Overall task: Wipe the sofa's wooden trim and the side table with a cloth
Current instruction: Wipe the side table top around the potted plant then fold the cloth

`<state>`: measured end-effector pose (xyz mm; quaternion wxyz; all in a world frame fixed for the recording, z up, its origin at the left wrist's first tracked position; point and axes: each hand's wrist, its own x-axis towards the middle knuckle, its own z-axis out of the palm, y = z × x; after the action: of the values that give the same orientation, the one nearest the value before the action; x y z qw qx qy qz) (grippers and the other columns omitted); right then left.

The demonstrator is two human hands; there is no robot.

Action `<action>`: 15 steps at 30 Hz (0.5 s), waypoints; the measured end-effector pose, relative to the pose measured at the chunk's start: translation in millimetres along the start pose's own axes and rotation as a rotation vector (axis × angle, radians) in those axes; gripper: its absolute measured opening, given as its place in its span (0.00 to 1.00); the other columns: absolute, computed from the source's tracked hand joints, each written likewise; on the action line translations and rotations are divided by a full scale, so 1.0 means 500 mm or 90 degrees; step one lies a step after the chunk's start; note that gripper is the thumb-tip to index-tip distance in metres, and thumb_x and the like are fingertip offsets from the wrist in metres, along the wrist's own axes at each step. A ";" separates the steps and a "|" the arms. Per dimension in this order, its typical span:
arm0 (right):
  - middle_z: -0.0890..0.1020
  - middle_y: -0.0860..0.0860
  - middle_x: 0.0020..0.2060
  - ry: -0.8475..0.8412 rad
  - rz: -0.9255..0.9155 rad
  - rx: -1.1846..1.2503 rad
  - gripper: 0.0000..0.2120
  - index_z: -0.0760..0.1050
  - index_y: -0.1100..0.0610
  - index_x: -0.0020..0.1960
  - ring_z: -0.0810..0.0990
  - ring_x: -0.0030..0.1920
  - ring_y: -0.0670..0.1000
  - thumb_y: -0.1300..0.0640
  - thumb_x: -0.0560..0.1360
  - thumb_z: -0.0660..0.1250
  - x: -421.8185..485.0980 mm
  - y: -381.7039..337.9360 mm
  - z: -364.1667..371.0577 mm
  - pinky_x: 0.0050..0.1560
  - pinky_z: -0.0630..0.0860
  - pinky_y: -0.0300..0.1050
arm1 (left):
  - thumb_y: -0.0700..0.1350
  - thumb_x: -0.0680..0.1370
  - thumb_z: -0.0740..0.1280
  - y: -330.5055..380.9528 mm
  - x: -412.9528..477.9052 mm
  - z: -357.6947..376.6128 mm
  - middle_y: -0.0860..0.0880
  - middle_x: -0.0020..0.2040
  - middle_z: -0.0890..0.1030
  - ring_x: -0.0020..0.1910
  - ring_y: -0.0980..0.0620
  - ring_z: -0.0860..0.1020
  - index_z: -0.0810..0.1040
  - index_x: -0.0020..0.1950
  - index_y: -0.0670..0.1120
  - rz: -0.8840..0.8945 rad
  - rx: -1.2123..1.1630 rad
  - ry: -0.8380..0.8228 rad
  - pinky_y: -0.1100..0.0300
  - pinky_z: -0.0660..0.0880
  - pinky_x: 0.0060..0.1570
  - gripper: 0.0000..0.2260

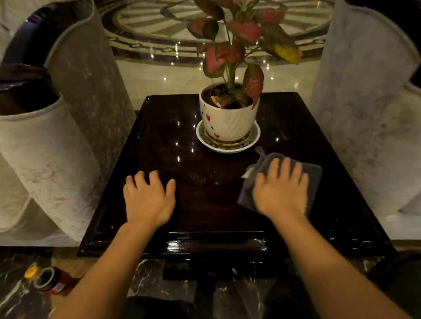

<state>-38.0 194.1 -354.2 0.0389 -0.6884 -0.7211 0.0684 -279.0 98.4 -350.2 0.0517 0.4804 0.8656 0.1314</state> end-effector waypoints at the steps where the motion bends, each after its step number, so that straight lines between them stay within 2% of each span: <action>1: 0.54 0.59 0.81 0.004 -0.050 0.003 0.31 0.52 0.58 0.82 0.50 0.80 0.63 0.45 0.83 0.48 -0.021 -0.046 0.010 0.79 0.48 0.61 | 0.56 0.81 0.56 0.027 0.009 0.000 0.36 0.72 0.68 0.72 0.35 0.62 0.68 0.72 0.42 -0.004 -0.055 -0.006 0.45 0.58 0.72 0.25; 4: 0.54 0.57 0.82 -0.020 -0.324 0.002 0.31 0.51 0.56 0.82 0.48 0.81 0.60 0.43 0.83 0.47 -0.096 -0.118 0.035 0.79 0.45 0.59 | 0.50 0.81 0.59 0.101 0.048 -0.009 0.38 0.65 0.76 0.65 0.37 0.72 0.74 0.66 0.42 -0.005 -0.228 0.015 0.48 0.66 0.66 0.18; 6: 0.56 0.53 0.82 -0.079 -0.511 0.029 0.31 0.54 0.52 0.82 0.48 0.81 0.57 0.40 0.82 0.46 -0.110 -0.083 0.025 0.78 0.43 0.54 | 0.47 0.79 0.61 0.149 0.075 -0.014 0.40 0.59 0.80 0.60 0.40 0.76 0.78 0.61 0.43 -0.015 -0.318 0.049 0.51 0.70 0.61 0.14; 8: 0.60 0.51 0.81 -0.114 -0.600 0.061 0.31 0.58 0.49 0.80 0.53 0.81 0.55 0.38 0.81 0.49 -0.073 0.000 0.005 0.78 0.45 0.51 | 0.47 0.77 0.63 0.189 0.101 -0.013 0.44 0.52 0.83 0.54 0.43 0.81 0.79 0.58 0.43 -0.073 -0.401 0.009 0.54 0.75 0.57 0.13; 9: 0.61 0.52 0.80 -0.098 -0.585 0.051 0.30 0.60 0.49 0.80 0.55 0.81 0.56 0.38 0.81 0.51 -0.037 0.053 -0.002 0.78 0.49 0.52 | 0.46 0.77 0.63 0.205 0.114 -0.008 0.44 0.47 0.83 0.48 0.43 0.83 0.79 0.57 0.42 -0.122 -0.467 -0.039 0.52 0.78 0.54 0.12; 11: 0.59 0.52 0.81 -0.044 -0.442 -0.018 0.29 0.58 0.49 0.81 0.54 0.81 0.56 0.40 0.83 0.52 0.046 0.156 -0.018 0.78 0.52 0.53 | 0.44 0.77 0.64 0.230 0.134 0.002 0.42 0.45 0.80 0.37 0.42 0.85 0.75 0.56 0.37 -0.233 -0.615 -0.160 0.47 0.83 0.44 0.12; 13: 0.53 0.52 0.82 -0.038 -0.255 -0.056 0.29 0.52 0.49 0.82 0.51 0.81 0.56 0.41 0.84 0.50 0.114 0.214 -0.035 0.79 0.50 0.55 | 0.41 0.77 0.66 0.247 0.144 0.008 0.39 0.52 0.76 0.35 0.40 0.85 0.67 0.57 0.40 -0.287 -0.688 -0.222 0.51 0.82 0.37 0.12; 15: 0.49 0.52 0.83 -0.056 -0.157 -0.032 0.30 0.47 0.50 0.83 0.47 0.82 0.57 0.41 0.84 0.46 0.147 0.203 -0.034 0.80 0.46 0.57 | 0.41 0.78 0.67 0.259 0.150 0.010 0.37 0.55 0.75 0.37 0.38 0.84 0.64 0.59 0.43 -0.313 -0.730 -0.221 0.50 0.82 0.36 0.15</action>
<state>61.3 272.8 -355.5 -0.0019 -0.5914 -0.8029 0.0755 -212.1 227.8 -316.6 0.4679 0.1784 0.7218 0.4777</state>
